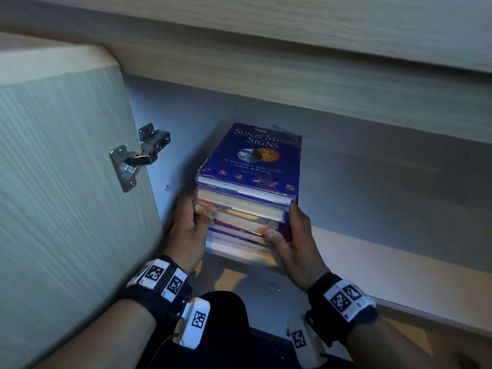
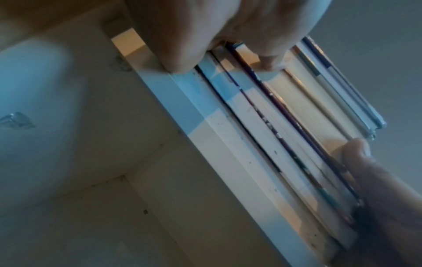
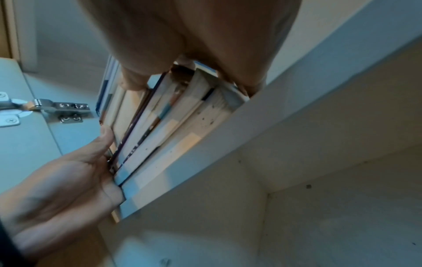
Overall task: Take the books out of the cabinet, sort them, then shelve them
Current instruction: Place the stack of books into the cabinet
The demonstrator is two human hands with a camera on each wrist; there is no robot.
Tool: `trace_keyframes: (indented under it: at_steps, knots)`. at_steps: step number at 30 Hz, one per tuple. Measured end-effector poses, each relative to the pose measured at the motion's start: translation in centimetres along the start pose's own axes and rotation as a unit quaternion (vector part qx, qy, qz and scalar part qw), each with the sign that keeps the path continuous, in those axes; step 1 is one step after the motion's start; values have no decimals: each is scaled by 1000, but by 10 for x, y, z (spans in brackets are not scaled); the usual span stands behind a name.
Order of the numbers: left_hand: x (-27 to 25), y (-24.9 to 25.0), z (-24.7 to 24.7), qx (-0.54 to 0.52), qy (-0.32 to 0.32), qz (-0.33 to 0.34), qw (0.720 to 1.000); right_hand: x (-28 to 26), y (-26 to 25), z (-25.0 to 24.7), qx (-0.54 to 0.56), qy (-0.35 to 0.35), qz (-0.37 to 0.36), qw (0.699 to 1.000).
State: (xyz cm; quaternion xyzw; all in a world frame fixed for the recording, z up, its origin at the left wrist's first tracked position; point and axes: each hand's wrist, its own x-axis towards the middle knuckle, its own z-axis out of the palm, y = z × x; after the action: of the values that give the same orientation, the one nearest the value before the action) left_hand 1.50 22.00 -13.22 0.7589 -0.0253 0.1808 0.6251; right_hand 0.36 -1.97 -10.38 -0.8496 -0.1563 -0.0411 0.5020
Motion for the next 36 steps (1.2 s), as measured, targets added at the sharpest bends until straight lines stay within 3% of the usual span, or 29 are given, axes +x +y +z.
trace_keyframes:
  at_steps: [7,10,12,16,21,26,36]
  knots:
    - [-4,11,-7,-18,-29,-7,999,0,-10,-10,-22,21,0,1000]
    - [1,21,-9,-111,-22,-15,993,3,-29,-21,69,59,-24,996]
    - [8,29,-11,-167,-21,-42,985,9,-33,-23,99,20,-37,994]
    - [13,34,-11,-125,-35,-21,991,13,-39,-16,20,1,-52,998]
    - [8,38,-9,-110,-23,-9,994,9,-32,-18,102,1,-62,993]
    - [5,34,-10,-93,-41,-2,995,8,-27,-20,44,-35,-45,997]
    - [7,25,-5,-110,-21,-5,994,5,-25,-5,81,-31,-31,996]
